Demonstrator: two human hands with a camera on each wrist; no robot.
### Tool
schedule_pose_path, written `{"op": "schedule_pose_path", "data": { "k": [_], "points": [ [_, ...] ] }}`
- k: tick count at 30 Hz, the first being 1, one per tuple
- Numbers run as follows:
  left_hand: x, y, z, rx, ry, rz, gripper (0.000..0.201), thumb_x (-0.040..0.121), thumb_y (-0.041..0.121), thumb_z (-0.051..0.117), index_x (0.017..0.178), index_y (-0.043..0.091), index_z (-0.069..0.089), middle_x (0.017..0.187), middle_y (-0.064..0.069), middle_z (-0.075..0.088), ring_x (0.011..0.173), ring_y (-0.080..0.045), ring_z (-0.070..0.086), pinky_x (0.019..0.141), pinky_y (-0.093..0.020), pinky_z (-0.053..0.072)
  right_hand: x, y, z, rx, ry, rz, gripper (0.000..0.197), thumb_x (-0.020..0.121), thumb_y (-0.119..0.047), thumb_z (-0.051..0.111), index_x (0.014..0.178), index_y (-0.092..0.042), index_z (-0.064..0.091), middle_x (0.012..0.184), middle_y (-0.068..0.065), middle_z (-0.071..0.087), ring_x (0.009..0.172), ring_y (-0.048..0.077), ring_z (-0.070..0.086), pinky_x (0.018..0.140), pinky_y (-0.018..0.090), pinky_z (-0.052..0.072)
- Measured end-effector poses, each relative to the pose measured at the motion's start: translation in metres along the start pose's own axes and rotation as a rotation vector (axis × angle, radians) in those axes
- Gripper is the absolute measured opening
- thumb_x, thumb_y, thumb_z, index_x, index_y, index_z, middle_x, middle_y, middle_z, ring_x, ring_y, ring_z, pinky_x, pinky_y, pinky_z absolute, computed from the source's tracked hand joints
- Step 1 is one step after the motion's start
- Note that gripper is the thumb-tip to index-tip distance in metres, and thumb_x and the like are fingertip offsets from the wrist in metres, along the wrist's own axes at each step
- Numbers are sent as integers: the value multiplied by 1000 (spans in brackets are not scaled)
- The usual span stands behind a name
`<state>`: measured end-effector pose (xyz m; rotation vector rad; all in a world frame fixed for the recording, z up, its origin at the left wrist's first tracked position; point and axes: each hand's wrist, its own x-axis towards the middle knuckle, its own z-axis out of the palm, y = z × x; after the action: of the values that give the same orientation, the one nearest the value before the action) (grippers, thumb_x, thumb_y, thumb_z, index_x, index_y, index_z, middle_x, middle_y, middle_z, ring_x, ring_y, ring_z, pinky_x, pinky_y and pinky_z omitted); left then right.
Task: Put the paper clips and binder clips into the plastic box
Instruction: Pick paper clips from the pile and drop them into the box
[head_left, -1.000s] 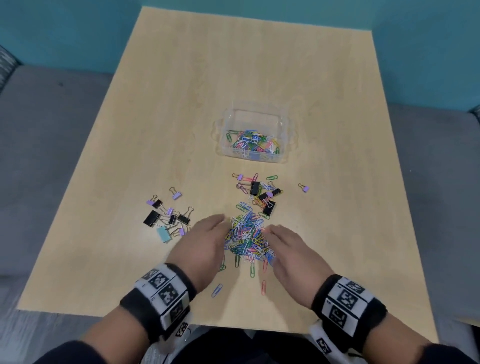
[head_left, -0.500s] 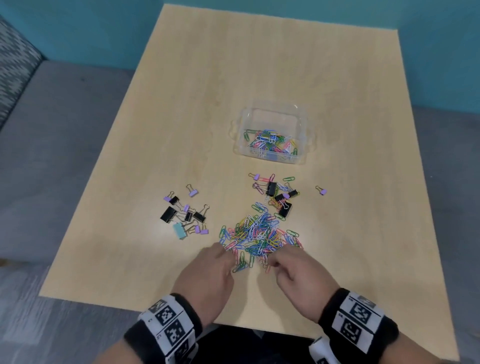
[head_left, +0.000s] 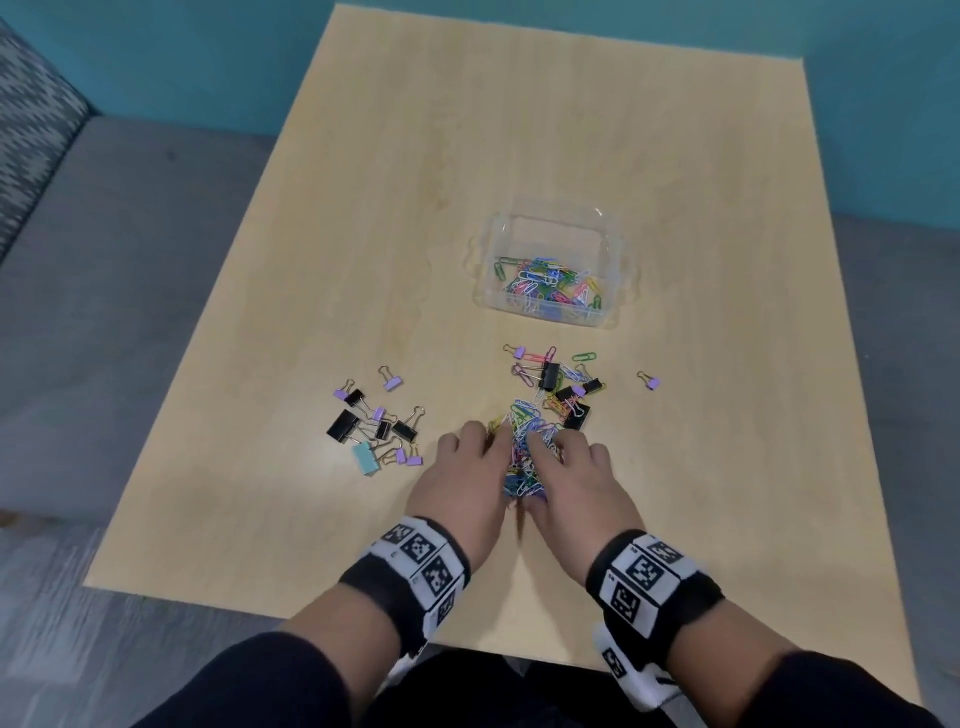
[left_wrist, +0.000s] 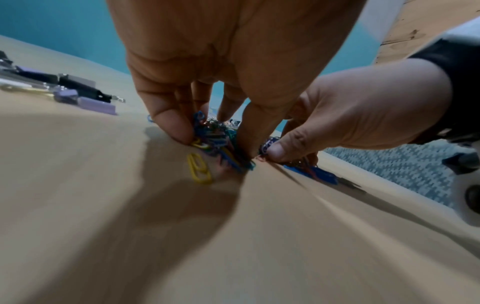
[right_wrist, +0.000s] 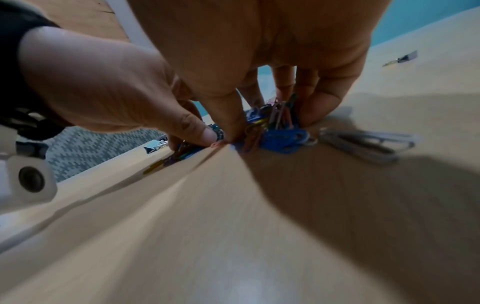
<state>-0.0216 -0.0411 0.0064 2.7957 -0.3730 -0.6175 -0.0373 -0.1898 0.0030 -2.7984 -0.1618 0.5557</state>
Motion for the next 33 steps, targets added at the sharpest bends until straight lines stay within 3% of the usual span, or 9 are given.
{"op": "schedule_pose_path", "data": {
  "k": [8, 13, 17, 20, 22, 25, 27, 30, 33],
  "points": [
    [4, -2, -10, 62, -16, 95, 37, 76, -1, 51, 106, 20, 44, 107, -4, 38, 87, -23, 42, 60, -33, 30, 4, 9, 0, -64, -7, -84, 49, 68, -5, 72, 108, -21, 47, 104, 6, 46, 80, 28, 50, 56, 37, 46],
    [4, 0, -13, 54, -20, 94, 34, 76, -3, 48, 102, 19, 44, 108, -5, 39, 85, -24, 40, 59, -34, 27, 5, 10, -3, -33, -15, -107, 44, 65, -7, 76, 87, -22, 41, 91, 5, 44, 63, 27, 49, 46, 37, 44],
    [7, -2, -6, 36, 0, 96, 58, 75, -1, 50, 126, 23, 37, 110, -5, 39, 82, -24, 41, 60, -33, 30, 5, 11, -9, -34, 4, -155, 40, 67, -12, 79, 81, -20, 42, 81, 5, 47, 52, 26, 48, 41, 30, 32],
    [9, -1, -6, 24, -10, 105, 39, 74, -3, 48, 104, 20, 43, 104, -5, 38, 76, -21, 31, 59, -33, 29, 5, 12, -13, -41, 20, -168, 42, 63, -12, 83, 76, -20, 44, 74, 2, 47, 45, 21, 42, 43, 26, 22],
    [11, -1, -7, 27, -4, 121, 36, 72, -6, 48, 86, 22, 31, 101, -5, 37, 74, -20, 27, 57, -34, 28, 6, 14, -13, -12, 29, -155, 39, 63, -8, 80, 73, -21, 45, 73, -1, 46, 46, 18, 29, 44, 24, 20],
    [13, -3, -7, 32, 1, 159, 42, 69, -8, 50, 82, 23, 25, 98, -6, 39, 73, -20, 28, 57, -35, 29, 5, 20, -15, 62, 30, -105, 23, 74, -5, 70, 78, -18, 51, 78, -2, 45, 53, 15, 28, 47, 26, 25],
    [15, -6, -7, 13, 4, 186, 41, 66, -9, 51, 79, 22, 28, 91, -6, 41, 70, -21, 29, 55, -35, 29, 4, 22, -20, 104, -18, -76, 5, 88, -12, 59, 87, -15, 55, 86, -1, 46, 61, 19, 39, 53, 30, 33],
    [14, -10, -12, -50, -4, 207, 35, 60, -9, 56, 69, 18, 35, 75, -4, 43, 56, -21, 33, 46, -32, 29, 2, 23, -31, 194, -93, -44, 11, 96, -24, 47, 98, -16, 55, 93, -2, 47, 76, 21, 51, 66, 34, 42],
    [11, -12, -18, -153, 51, 164, 16, 75, 2, 64, 72, 15, 55, 76, 1, 48, 58, -20, 48, 49, -31, 40, 1, 26, -43, 312, -105, -16, 11, 93, -26, 52, 99, -20, 57, 92, -5, 50, 81, 18, 53, 73, 34, 43]
  ]
}}
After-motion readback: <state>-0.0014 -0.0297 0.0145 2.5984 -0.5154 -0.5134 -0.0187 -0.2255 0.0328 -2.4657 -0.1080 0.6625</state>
